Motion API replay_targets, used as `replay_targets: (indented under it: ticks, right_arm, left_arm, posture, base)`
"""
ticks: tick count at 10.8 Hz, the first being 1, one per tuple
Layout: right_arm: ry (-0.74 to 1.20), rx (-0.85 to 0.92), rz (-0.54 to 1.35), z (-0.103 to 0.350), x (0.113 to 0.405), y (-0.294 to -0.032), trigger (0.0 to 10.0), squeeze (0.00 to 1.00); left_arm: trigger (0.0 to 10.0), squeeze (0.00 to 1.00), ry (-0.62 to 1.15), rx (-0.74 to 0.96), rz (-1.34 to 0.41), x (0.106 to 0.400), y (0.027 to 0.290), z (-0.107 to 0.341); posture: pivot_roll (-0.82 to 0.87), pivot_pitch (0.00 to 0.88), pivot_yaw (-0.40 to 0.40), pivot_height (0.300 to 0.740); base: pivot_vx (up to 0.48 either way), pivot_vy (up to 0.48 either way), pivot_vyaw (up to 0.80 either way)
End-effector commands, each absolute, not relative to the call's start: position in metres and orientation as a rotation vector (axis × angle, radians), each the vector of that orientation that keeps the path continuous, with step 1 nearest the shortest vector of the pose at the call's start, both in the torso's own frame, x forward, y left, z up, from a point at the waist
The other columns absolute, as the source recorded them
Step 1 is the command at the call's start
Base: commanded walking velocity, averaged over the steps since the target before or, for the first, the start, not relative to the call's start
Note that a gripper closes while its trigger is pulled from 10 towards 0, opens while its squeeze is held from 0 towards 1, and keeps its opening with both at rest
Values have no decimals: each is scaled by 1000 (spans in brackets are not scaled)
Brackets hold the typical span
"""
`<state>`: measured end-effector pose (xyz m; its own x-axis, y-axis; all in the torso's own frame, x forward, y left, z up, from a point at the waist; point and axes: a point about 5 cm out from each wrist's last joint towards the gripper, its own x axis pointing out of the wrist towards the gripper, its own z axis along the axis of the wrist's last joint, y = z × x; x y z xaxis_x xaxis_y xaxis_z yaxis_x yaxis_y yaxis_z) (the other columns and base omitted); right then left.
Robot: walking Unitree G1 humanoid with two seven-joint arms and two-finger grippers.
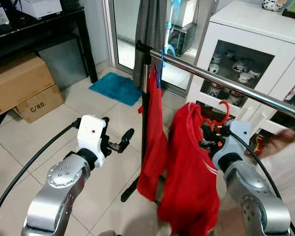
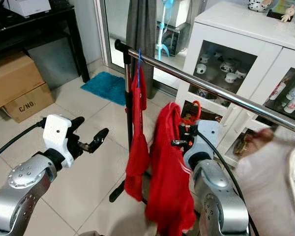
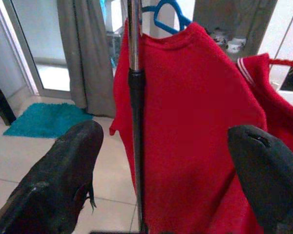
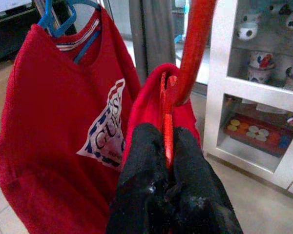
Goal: Hang hanger
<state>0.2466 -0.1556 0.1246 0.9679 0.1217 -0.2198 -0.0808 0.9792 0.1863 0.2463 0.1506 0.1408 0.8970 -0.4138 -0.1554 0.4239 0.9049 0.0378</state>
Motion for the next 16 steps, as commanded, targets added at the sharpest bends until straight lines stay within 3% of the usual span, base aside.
replay_targets:
  ticks: [1, 10, 13, 14, 15, 16]
  right_arm:
    - [185, 171, 106, 131, 246, -157, 0, 0]
    - [180, 139, 158, 133, 251, -153, 0, 0]
    - [154, 132, 265, 138, 254, -142, 0, 0]
    - [104, 147, 391, 149, 255, -129, 0, 0]
    - [84, 140, 444, 153, 255, -124, 0, 0]
    - [59, 119, 534, 159, 252, -113, 0, 0]
  left_arm:
    - [10000, 0, 156, 77, -451, 247, 149, 140]
    - [10000, 0, 164, 82, -457, 247, 150, 139]
    - [10000, 0, 162, 86, -463, 248, 149, 139]
    - [10000, 533, 163, 91, -491, 257, 147, 138]
    - [10000, 1000, 149, 64, -521, 262, 143, 139]
    - [10000, 1000, 150, 77, -564, 270, 137, 140]
  posture:
    - [-26, 4, 0, 740]
    - [-18, 15, -18, 740]
    - [-15, 11, -22, 740]
    - [-13, 9, -25, 740]
    - [-12, 8, -27, 740]
    - [-15, 7, -25, 740]
  base:
    - [0, 0, 0]
    - [-257, 0, 0]
    - [-284, 0, 0]
    - [0, 0, 0]
    - [0, 0, 0]
    - [0, 0, 0]
